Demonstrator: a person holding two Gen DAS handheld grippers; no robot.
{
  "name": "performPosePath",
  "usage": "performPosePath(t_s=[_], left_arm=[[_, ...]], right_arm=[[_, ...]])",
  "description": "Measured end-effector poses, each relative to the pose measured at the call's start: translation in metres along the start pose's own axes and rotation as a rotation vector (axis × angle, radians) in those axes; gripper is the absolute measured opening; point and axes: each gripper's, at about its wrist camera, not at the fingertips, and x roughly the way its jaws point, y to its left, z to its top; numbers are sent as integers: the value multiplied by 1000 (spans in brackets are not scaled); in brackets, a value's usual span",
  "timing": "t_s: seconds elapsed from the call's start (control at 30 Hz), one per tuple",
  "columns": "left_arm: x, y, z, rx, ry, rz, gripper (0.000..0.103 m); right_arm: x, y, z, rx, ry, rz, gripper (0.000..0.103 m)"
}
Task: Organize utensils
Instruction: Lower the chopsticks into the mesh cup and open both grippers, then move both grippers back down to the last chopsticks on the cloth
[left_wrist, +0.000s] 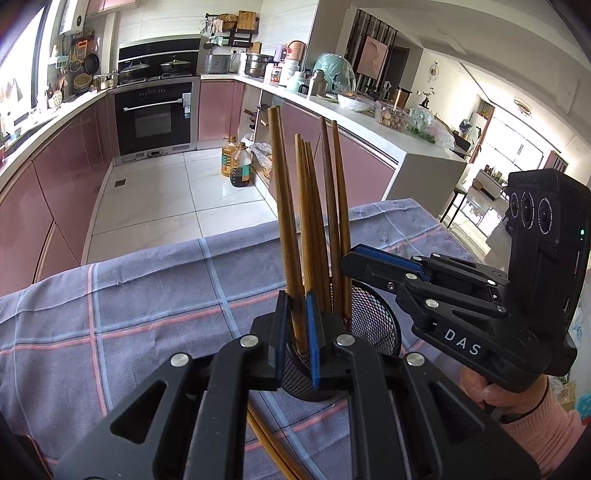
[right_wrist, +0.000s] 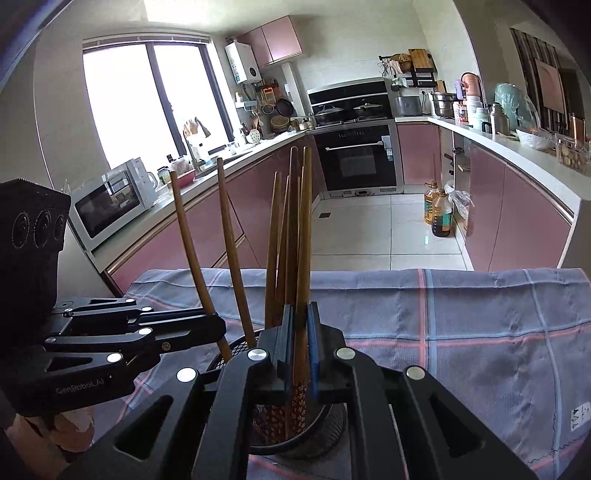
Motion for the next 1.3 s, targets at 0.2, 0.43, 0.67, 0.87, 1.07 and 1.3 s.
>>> performPosePath(t_s=[0.2,0.43,0.67,0.87,1.07,1.3], left_arm=[[-2,5,-7,-21,-13,-3,19],[-28,8,-20,-44,-94,17,27],[-62,6,-40,-40,-177,69,39],[-79,11,-67,-40,-184,115,52],[-67,25,-101,-71,-93,139,55],[-40,33,-139,-92,26,150,55]], right_arm=[[-7,6,-1,-5,-22,-7,21],[-24,14,-7,-24,-38,16,24],[-42,29,-21,-65,-39,58,28],[-47,47,-45,-115,3,88,34],[-28,63,-82,-136,125,123,37],[-12,59,-105,-79,203,132,38]])
